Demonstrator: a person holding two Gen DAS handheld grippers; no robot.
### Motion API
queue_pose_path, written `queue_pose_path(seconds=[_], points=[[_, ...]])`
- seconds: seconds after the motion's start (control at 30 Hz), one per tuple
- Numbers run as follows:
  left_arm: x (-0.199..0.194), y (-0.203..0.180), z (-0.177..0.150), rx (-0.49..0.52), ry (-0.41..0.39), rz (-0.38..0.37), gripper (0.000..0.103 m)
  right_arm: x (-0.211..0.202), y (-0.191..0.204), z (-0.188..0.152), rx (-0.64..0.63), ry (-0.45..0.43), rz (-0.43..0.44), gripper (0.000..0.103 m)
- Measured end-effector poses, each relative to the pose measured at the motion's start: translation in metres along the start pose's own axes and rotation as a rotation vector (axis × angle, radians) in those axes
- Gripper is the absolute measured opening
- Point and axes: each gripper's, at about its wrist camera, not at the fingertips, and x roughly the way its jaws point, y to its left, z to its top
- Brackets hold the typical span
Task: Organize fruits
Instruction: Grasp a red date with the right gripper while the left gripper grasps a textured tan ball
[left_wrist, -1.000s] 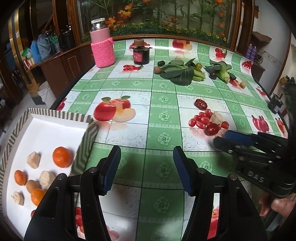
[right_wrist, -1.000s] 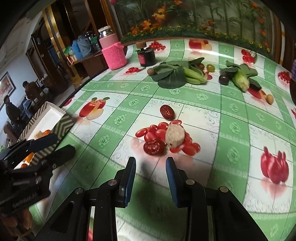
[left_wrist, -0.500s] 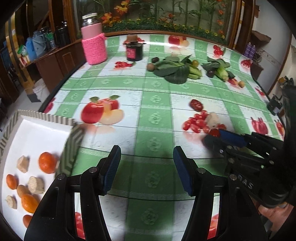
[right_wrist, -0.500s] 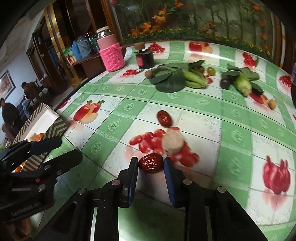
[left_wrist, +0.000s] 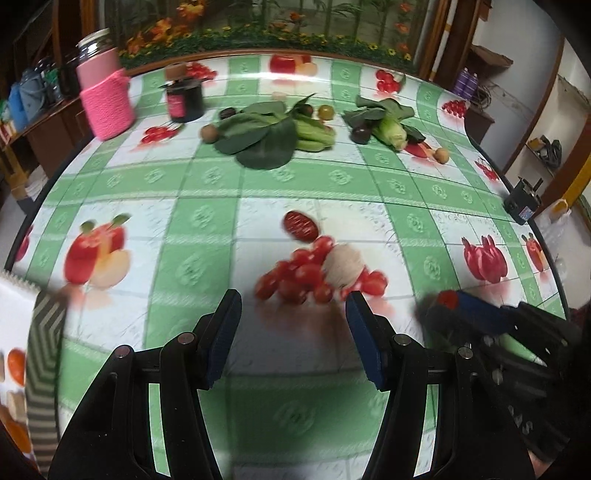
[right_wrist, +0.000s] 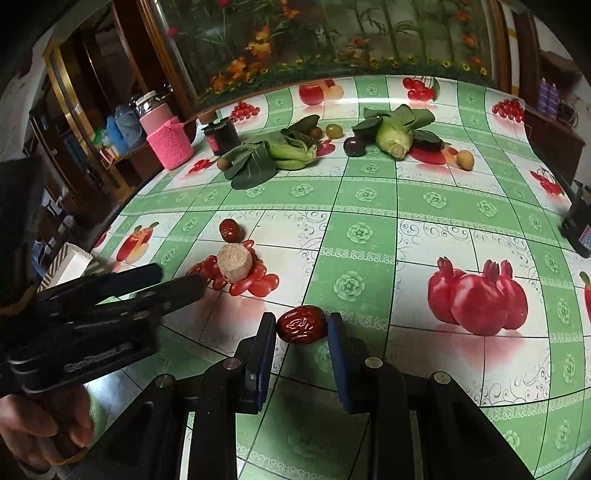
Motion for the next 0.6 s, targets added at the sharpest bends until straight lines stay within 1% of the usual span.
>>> queue_pose_path(seconds=[0.07,0.23,0.37,0.4,0.43,0.47,0.5,0.6], points=[[0.008,-0.006,0.005,0.011,0.006,-0.009,0.059,0.0,-0.001,0.0,0.002,-0.003,0.001,0.028],[0.022,-0.015,0.015,0.023,0.01,-0.001,0.059,-0.001,-0.005,0.0,0.014,-0.006,0.022,0.028],[0.03,-0.017,0.016,0.031,0.014,-0.034,0.058,0.0,-0.008,0.0,0.023,-0.002,0.033,0.028],[0.03,-0.018,0.015,0.039,0.003,-0.034,0.054,0.0,-0.008,0.0,0.023,-0.002,0.035,0.028],[0.029,-0.018,0.015,0.045,-0.004,-0.039,0.037,0.0,-0.007,0.0,0.022,-0.001,0.036,0.028],[0.028,-0.018,0.014,0.05,-0.006,-0.048,0.03,0.0,-0.007,-0.001,0.021,-0.001,0.037,0.028],[0.028,-0.017,0.014,0.049,-0.002,-0.05,0.025,0.001,-0.007,0.0,0.02,0.0,0.039,0.028],[0.024,-0.012,0.01,0.047,-0.003,-0.045,0.025,0.002,-0.003,-0.001,0.01,0.003,0.045,0.028]])
